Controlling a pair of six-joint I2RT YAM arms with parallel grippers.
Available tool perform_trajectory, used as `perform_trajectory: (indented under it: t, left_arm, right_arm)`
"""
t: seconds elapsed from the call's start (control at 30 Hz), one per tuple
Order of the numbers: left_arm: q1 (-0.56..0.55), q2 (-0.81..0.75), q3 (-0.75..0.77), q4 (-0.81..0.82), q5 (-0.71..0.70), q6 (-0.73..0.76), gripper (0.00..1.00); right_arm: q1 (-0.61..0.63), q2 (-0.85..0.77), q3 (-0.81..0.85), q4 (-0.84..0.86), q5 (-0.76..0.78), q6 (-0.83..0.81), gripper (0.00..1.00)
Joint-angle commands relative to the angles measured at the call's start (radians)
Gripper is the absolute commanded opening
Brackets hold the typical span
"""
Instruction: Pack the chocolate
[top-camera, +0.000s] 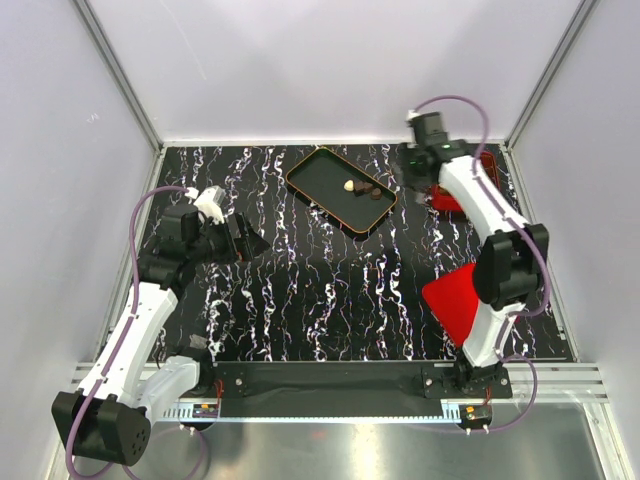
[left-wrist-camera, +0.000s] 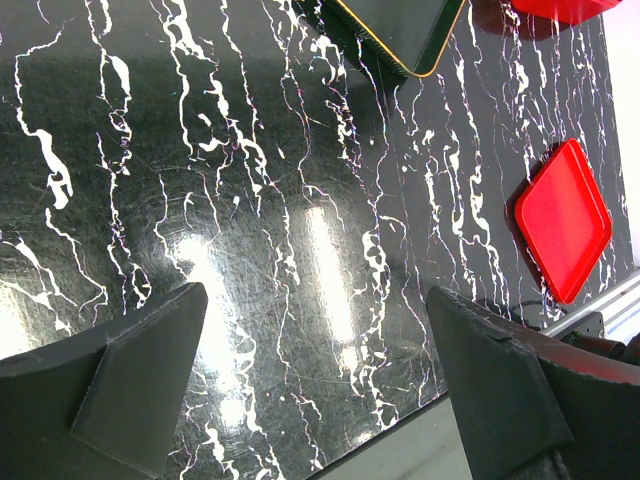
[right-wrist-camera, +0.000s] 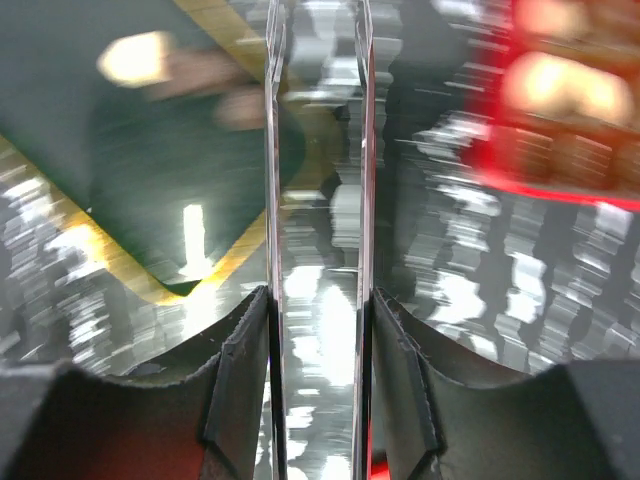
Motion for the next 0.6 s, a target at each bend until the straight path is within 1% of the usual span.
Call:
perform_trajectory:
  t: [0.0, 0.13, 0.3, 0.57]
  left_arm:
    - [0.002, -0.021, 0.003, 0.034, -0.010, 0.017, 0.99]
    - [0.002, -0.021, 0.003, 0.034, -0.011, 0.018, 0.99]
    - [0.002, -0.019, 0.005, 0.034, -0.011, 0.018, 0.99]
    - [0.002, -0.019, 0.006, 0.032, -0.010, 0.017, 0.99]
  right_arm:
    - [0.105, 0.018, 0.064, 0.059, -0.046, 0.012, 0.49]
    - [0.163, 0.100, 0.108, 0.071, -0.049, -0.010, 0.49]
    - [0.228, 0.161, 0.154, 0.089, -0.034, -0.100, 0.50]
    - [0.246, 0.247, 0.222, 0.051, 0.005, -0.174, 0.51]
